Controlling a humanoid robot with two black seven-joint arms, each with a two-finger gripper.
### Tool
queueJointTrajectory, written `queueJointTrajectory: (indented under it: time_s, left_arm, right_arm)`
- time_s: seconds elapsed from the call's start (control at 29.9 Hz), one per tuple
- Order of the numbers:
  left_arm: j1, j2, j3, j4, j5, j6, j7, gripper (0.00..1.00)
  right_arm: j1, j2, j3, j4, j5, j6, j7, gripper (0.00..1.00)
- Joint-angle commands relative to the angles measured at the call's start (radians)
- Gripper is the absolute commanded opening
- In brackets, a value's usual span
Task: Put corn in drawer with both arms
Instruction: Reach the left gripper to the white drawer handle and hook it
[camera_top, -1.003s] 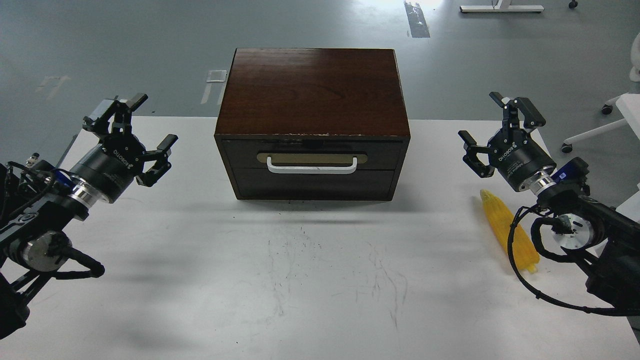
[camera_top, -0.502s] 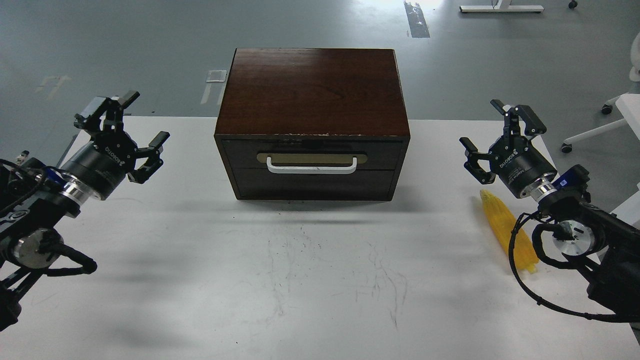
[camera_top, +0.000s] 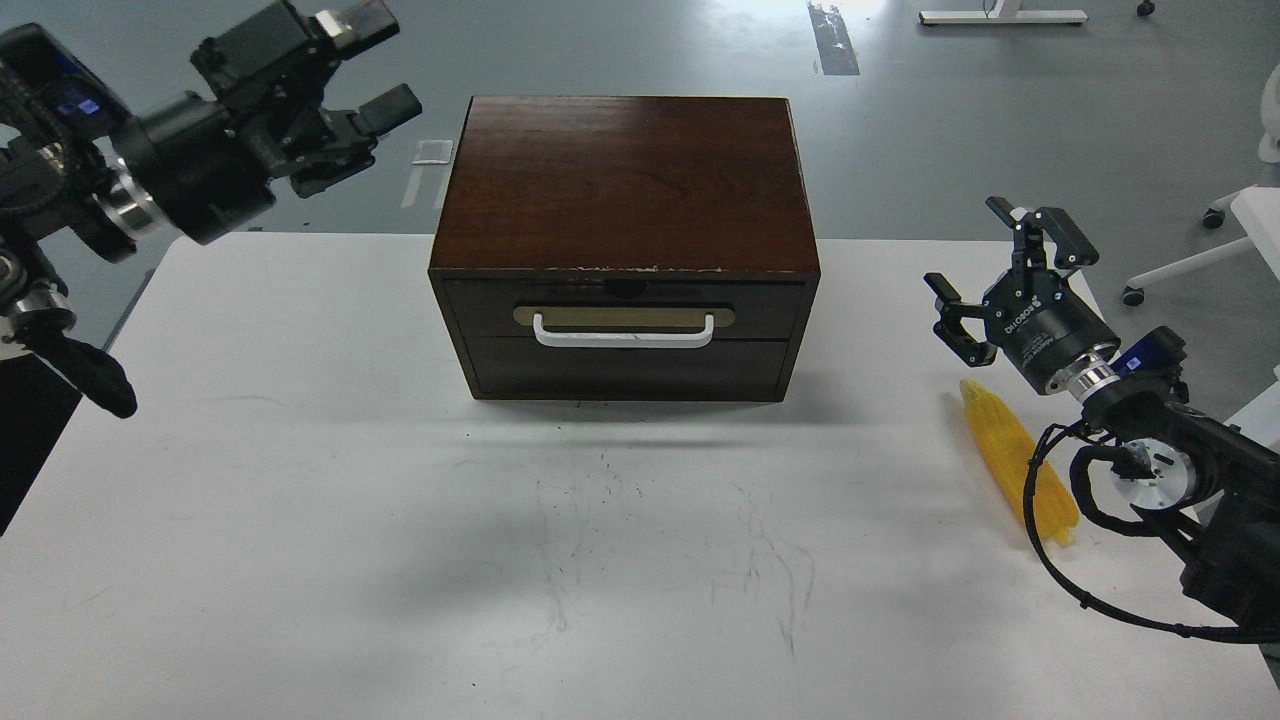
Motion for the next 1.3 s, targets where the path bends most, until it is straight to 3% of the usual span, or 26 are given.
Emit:
queueJointTrajectory:
  time_s: [0.0,0.17,0.23,0.4,0.8,1.27]
  left_arm:
    - [-0.13,-0.094,0.093,-0.045,0.24,0.001,0.0,0.99]
    - [-0.304,-0.172,0.279,-0.044,0.421,0.001,0.0,0.99]
    - [-0.403,-0.222,0.412,-0.035,0.498,0.001,0.0,0.99]
    - [-0.499,-0.296,0.558,0.013,0.683,0.001,0.0,0.99]
    - [-0.5,-0.38,0.647,0.129,1.006,0.001,0.0,0.99]
    - [-0.493,-0.419,0.684,0.208,1.069,0.001,0.0,0.99]
  right_arm:
    - [0.0,0.0,-0.001,-0.001,0.0,-0.001,0.0,1.0]
    - [0.0,0.002,-0.002,-0.009,-0.001,-0.003,0.0,1.0]
    - [-0.002,0.005,-0.004,-0.023,-0.001,-0.003,0.0,1.0]
    - [-0.002,0.006,-0.004,-0.037,-0.001,-0.004,0.0,1.0]
    - [-0.002,0.002,-0.005,-0.05,-0.001,-0.004,0.0,1.0]
    - [-0.003,0.002,-0.008,-0.05,-0.001,-0.004,0.0,1.0]
